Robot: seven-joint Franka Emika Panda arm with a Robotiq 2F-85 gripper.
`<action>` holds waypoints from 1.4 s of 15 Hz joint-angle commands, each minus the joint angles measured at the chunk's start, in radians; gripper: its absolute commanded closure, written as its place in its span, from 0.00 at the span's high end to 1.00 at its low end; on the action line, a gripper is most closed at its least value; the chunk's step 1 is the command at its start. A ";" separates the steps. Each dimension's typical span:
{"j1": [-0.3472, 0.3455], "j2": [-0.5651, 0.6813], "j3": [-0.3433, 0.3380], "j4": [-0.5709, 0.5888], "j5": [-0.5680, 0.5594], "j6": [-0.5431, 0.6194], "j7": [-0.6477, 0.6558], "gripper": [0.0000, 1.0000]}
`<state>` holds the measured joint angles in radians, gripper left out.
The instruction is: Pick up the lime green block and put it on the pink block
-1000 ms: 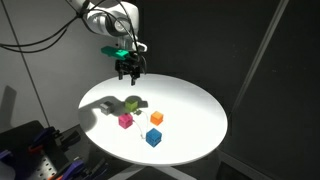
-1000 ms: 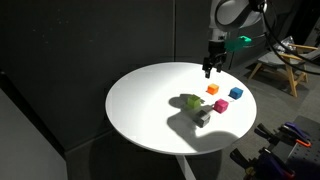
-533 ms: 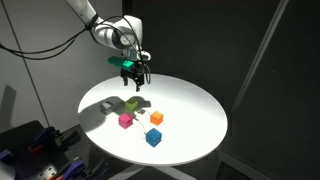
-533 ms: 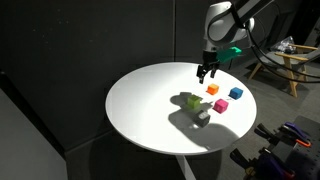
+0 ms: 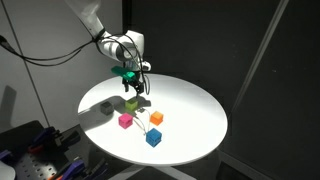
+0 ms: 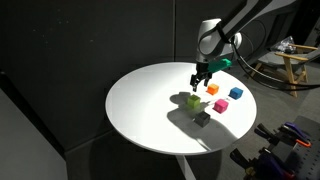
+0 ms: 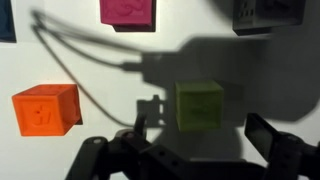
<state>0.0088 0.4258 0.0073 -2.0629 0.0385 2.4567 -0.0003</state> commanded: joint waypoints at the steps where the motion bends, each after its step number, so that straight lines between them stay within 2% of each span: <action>1: -0.004 0.066 0.014 0.060 0.025 0.016 0.009 1.00; 13: -0.001 0.072 0.010 0.043 0.008 0.023 0.002 1.00; 21: 0.029 0.108 0.011 0.061 -0.008 0.083 0.016 1.00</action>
<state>0.0265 0.5090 0.0178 -2.0216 0.0473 2.5085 0.0009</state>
